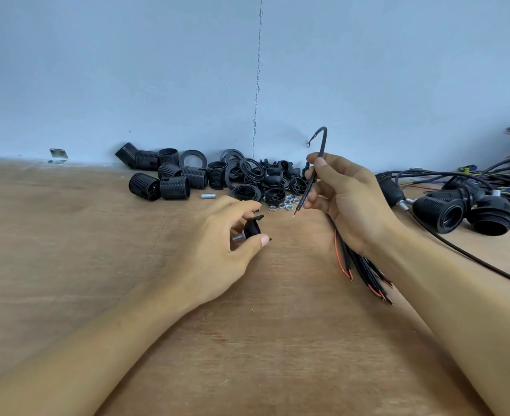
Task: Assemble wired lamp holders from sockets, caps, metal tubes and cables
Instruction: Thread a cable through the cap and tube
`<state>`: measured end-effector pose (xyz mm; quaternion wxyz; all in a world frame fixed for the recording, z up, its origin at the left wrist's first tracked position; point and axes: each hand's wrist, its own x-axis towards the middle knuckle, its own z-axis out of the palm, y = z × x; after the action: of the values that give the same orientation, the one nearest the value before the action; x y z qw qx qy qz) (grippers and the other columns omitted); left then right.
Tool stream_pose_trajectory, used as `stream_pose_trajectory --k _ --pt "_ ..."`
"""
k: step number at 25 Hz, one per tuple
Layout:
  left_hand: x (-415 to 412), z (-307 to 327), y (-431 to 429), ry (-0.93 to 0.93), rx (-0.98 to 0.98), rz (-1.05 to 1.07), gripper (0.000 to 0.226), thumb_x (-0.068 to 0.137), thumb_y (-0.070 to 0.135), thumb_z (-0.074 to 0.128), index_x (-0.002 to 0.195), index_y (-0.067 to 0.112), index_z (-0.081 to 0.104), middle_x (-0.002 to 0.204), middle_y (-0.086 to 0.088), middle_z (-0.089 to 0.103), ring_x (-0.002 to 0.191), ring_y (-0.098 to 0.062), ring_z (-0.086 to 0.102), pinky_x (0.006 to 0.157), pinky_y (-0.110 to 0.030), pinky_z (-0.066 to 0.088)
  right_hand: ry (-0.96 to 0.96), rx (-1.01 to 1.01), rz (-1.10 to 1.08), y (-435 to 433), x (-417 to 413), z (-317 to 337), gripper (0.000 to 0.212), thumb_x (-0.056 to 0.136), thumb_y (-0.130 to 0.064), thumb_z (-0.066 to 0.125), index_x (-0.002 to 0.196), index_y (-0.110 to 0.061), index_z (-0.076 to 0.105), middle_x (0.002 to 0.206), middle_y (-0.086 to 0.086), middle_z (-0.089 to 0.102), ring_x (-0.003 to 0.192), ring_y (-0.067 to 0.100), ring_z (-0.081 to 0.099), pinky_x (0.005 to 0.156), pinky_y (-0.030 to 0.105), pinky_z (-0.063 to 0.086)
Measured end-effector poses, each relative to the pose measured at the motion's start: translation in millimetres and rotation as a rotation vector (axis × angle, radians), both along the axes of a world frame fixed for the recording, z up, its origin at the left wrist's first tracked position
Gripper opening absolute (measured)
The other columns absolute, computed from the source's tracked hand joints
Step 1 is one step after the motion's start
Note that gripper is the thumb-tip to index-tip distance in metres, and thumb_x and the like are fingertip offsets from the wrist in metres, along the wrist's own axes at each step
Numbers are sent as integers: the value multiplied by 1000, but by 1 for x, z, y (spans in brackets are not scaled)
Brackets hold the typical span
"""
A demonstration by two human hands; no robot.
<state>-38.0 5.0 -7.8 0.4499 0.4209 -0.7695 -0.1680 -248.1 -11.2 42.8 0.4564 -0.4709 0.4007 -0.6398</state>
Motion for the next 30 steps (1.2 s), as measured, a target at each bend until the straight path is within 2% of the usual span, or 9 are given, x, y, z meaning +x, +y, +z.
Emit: stream_pose_trajectory --k 2,5,7,13,15,19,23,27,30 --pt "0 0 0 74 56 -36 36 84 24 84 118 31 73 107 16 64 97 -1 65 86 -24 56 66 -52 3 4 6 1 14 104 -14 53 110 -5 62 77 -3 65 56 15 56 58 31 55" --pt "-2 1 2 211 203 -109 39 82 23 86 103 46 62 108 16 70 100 -1 70 90 -29 57 191 -132 -27 9 15 1 12 105 -15 52 108 -9 62 77 -5 67 59 16 61 63 33 58" --pt "-3 1 3 259 239 -149 43 84 18 84 100 44 54 112 14 72 103 -3 71 94 -31 56 234 -177 -51 12 18 2 12 105 -14 50 107 -9 61 78 -4 67 60 16 64 63 30 58" --pt "-3 5 4 397 240 -196 61 76 23 80 124 47 51 121 17 70 106 -9 72 88 -27 52 300 -202 42 20 24 1 12 105 -10 50 109 -4 60 82 3 69 64 21 69 66 29 58" --pt "-3 4 4 398 224 -196 66 76 22 78 129 49 49 118 18 68 106 -9 72 87 -25 52 336 -210 50 21 27 -1 12 105 -10 51 108 -4 61 84 5 70 65 22 71 67 29 58" --pt "-4 2 4 368 189 -193 65 79 21 75 131 50 48 111 19 65 107 -9 71 92 -29 49 365 -221 16 22 29 -3 11 104 -11 53 107 -7 62 84 3 71 66 23 72 68 31 60" --pt "-4 2 4 363 179 -193 66 81 16 77 132 47 48 110 19 64 107 -8 71 94 -30 49 352 -226 -13 23 27 -1 11 104 -12 52 107 -7 61 85 2 70 69 22 73 68 28 58" --pt "-5 2 5 379 169 -183 64 80 18 79 130 46 51 108 18 64 102 -10 73 83 -26 55 404 -239 -14 26 31 -3 9 103 -13 55 107 -9 62 88 6 72 71 23 74 72 32 61" --pt "-4 1 4 376 164 -166 62 79 18 81 130 42 54 107 18 63 97 -11 73 82 -25 57 441 -259 -21 27 33 -3 5 102 -14 59 101 -13 64 83 1 73 71 20 74 72 32 61"
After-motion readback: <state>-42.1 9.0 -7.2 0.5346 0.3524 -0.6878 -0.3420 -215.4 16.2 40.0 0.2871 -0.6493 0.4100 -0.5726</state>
